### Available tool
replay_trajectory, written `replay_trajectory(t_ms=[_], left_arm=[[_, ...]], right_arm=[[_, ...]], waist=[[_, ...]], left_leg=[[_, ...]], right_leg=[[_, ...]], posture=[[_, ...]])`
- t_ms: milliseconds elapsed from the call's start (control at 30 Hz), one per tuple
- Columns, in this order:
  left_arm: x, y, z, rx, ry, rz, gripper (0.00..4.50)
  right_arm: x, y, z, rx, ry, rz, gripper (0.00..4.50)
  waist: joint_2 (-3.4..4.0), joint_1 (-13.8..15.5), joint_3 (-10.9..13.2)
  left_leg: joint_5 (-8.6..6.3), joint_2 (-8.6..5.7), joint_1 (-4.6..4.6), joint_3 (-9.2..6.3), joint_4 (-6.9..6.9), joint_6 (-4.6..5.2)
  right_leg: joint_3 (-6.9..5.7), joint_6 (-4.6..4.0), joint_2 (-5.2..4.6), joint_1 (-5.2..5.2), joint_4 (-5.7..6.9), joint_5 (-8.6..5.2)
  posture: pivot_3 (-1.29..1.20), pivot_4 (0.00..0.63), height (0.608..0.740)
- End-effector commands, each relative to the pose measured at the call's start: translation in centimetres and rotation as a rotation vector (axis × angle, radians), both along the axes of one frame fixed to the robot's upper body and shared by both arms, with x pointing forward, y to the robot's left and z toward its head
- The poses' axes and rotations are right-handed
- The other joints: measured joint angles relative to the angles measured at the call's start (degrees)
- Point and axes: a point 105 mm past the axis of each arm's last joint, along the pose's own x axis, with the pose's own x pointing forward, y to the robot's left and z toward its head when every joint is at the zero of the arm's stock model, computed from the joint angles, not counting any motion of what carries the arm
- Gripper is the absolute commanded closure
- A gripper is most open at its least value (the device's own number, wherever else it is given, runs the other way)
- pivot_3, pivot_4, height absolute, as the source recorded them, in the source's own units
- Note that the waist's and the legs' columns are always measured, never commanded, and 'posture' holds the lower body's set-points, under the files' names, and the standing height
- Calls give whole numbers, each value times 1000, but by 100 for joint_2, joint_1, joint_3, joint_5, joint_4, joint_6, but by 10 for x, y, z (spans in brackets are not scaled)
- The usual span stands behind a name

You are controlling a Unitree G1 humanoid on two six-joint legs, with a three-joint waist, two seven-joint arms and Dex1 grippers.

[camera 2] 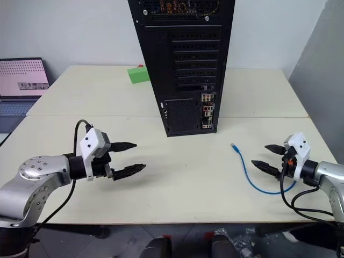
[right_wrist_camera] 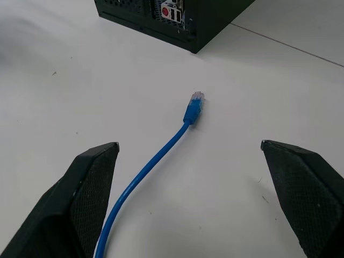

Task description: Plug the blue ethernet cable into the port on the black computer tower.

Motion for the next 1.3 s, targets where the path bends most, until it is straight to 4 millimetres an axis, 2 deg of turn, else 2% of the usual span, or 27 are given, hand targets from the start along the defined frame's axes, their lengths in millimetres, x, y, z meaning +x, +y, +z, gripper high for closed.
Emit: replay_trajectory(t_ms=[33, 267, 433, 567, 667, 800, 1000, 1100, 1133, 1300], left_arm=[[-5, -1, 10, 1, -36, -16, 118], [-7, -3, 4, 18, -37, -8, 118], [-6, -15, 3, 14, -54, -47, 118], [-9, -27, 4, 13, -49, -110, 118], [-3, -36, 7, -9, -64, -128, 118], [-3, -41, 6, -7, -67, -158, 118], [3, -43, 3, -6, -68, -166, 118], [3, -44, 2, 0, -72, -175, 118], [4, -44, 3, -1, -72, -176, 118], [5, -47, 1, -9, -73, -181, 118]], right_arm=[[4, -1, 10, 1, -55, -9, 8], [7, 4, 10, -14, -74, 11, 8], [5, 14, 9, 6, -66, 18, 8], [6, 28, 0, 30, -54, 8, 8], [26, 33, -17, 29, -59, -88, 8], [44, 34, -27, 15, -60, -160, 8], [56, 37, -49, -29, -27, -170, 8], [56, 36, -53, -68, -21, -173, 8], [56, 36, -54, -73, -18, -169, 386], [52, 40, -57, -59, -11, -163, 1499]], waist=[[0, -1, 0], [0, 11, 0], [0, 14, 0], [0, 14, 0], [0, 12, 0], [1, 9, 0], [1, 23, 0], [1, 12, 0], [1, 11, 0], [1, 23, 0]], left_leg=[[0, 0, 0, 0, 0, 0], [0, 0, -1, 0, 0, 0], [0, 0, 0, 0, 0, 0], [0, 0, -1, -1, 0, 0], [0, 0, 0, -1, 1, 0], [0, -2, -4, 0, 2, -1], [0, -2, -5, 0, 1, -1], [0, -2, -4, 0, 2, 0], [0, -2, -3, 1, 1, 0], [0, -2, -3, -1, 2, 0]], right_leg=[[0, 0, 0, 0, 0, 0], [1, -1, 0, 0, 0, 1], [1, -1, 0, 0, 0, 1], [-1, -2, 1, 0, 1, 1], [-1, -2, 1, 1, 2, 2], [2, -3, 1, -7, 4, 2], [0, -4, 0, -8, 4, 3], [1, -4, 0, -6, 5, 3], [1, -4, 0, -5, 5, 3], [-1, -4, 0, -3, 6, 3]], posture=[[0, 150, 740], [0, 150, 740], [0, 150, 740], [0, 150, 740], [0, 150, 740], [0, 150, 740], [0, 150, 740], [0, 150, 740], [0, 150, 740], [0, 150, 740]])
